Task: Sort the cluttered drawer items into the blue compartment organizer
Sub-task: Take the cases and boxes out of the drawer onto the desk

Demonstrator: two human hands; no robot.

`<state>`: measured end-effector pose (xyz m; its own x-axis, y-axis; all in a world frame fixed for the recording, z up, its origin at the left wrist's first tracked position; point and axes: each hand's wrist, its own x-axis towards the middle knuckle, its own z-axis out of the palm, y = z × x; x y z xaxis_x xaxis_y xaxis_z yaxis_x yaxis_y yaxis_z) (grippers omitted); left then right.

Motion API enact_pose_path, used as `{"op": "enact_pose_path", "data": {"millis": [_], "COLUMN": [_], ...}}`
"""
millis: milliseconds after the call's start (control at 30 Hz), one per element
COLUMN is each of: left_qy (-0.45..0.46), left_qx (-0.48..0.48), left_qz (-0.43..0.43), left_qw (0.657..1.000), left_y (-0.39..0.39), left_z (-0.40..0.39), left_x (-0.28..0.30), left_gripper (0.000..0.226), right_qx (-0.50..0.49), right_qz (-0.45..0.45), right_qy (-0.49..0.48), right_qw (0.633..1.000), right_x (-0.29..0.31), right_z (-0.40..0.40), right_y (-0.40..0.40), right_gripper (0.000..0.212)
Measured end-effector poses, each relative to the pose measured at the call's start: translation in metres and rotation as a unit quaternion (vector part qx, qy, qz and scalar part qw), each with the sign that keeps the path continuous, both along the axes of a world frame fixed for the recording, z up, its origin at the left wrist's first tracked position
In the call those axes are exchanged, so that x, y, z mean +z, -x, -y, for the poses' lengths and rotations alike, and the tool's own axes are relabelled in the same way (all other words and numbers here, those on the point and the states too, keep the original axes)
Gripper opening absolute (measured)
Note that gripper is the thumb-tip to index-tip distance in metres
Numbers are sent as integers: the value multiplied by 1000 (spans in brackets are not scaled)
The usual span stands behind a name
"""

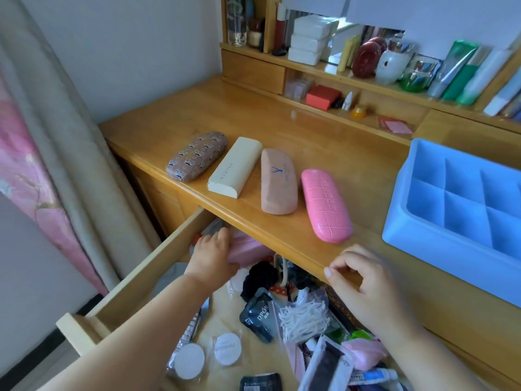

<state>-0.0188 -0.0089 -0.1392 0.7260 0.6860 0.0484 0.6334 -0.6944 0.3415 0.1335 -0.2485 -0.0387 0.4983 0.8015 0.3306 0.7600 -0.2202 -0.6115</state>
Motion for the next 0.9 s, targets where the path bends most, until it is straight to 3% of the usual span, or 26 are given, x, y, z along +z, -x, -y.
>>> {"op": "enact_pose_path", "data": {"millis": [167, 333, 467, 533, 600, 767, 900], "left_qy": [-114, -81, 131, 271, 339, 252, 184], "left_qx": [-114, -192, -104, -74, -63, 82, 189], "left_qz": [102, 163, 236, 291, 356, 487, 471], "left_qw": [982, 964, 957, 915, 868, 832, 842], "left_y": [25, 69, 103, 110, 112, 55, -22], "left_z": [26, 54, 56, 50, 42, 27, 17], "left_x": [21, 67, 117, 146, 167, 173, 155], "left_gripper": [58, 67, 52, 46, 46, 38, 43], "right_qx": [-8, -3, -2, -2, 0, 2, -41], "right_qz": [0, -25, -54, -65, -77, -74, -90], "right_qy": [1, 0, 4, 9, 13, 10, -30], "right_qw": [1000, 1000, 999, 998, 997, 997, 995], "right_x": [-2, 0, 3, 4, 4, 3, -2], "right_z": [1, 2, 4, 4, 5, 6, 4], "right_y": [-1, -2, -2, -2, -2, -2, -1], "right_gripper": [21, 23, 22, 20, 19, 22, 17]}}
